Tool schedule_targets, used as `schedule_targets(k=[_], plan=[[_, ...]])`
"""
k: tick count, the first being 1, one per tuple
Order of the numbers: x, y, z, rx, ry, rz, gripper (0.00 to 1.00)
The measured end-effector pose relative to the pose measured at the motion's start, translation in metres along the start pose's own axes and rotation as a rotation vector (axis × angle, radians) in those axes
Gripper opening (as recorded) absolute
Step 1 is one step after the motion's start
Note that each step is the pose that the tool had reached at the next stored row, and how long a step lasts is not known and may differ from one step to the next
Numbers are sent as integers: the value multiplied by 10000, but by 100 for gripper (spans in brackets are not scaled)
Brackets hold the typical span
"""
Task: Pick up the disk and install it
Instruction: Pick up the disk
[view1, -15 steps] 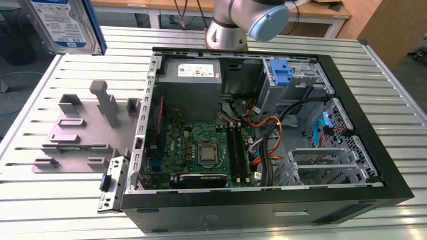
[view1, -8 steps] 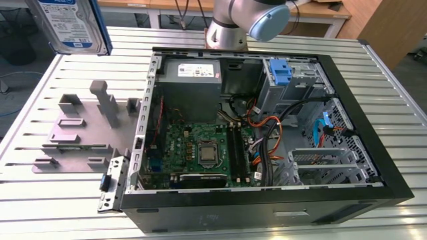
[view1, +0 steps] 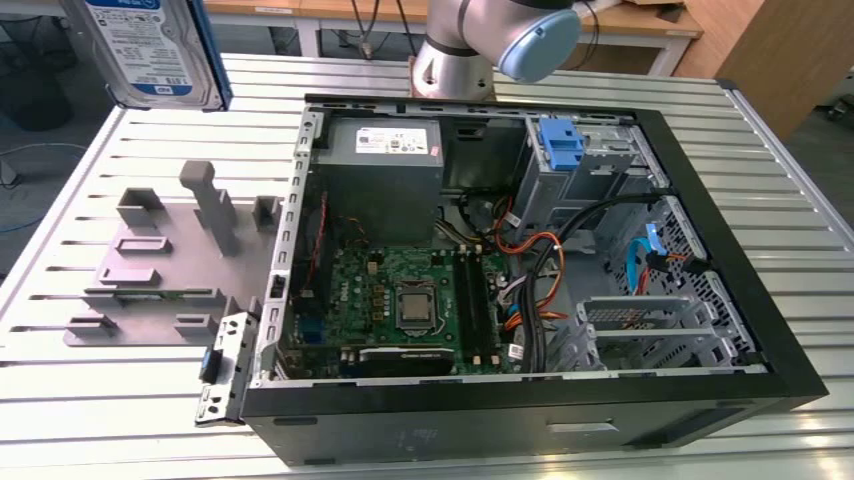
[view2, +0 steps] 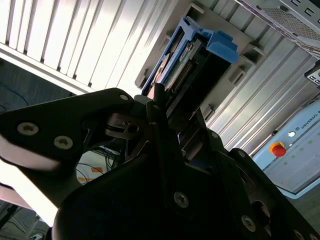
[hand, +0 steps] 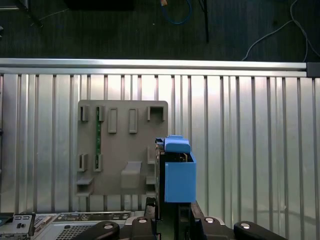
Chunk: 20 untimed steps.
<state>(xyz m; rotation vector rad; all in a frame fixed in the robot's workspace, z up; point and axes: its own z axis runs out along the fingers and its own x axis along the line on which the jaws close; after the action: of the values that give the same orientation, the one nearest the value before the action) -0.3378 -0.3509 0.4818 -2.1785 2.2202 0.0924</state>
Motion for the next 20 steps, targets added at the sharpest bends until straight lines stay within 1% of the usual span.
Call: schedule_targets(k=[7,12,20], plan=[[-1,-66,-2,-1,1,0,35],[-2,-101,-2,0,0,0,35],[-2,-117,-2,0,0,-2,35]])
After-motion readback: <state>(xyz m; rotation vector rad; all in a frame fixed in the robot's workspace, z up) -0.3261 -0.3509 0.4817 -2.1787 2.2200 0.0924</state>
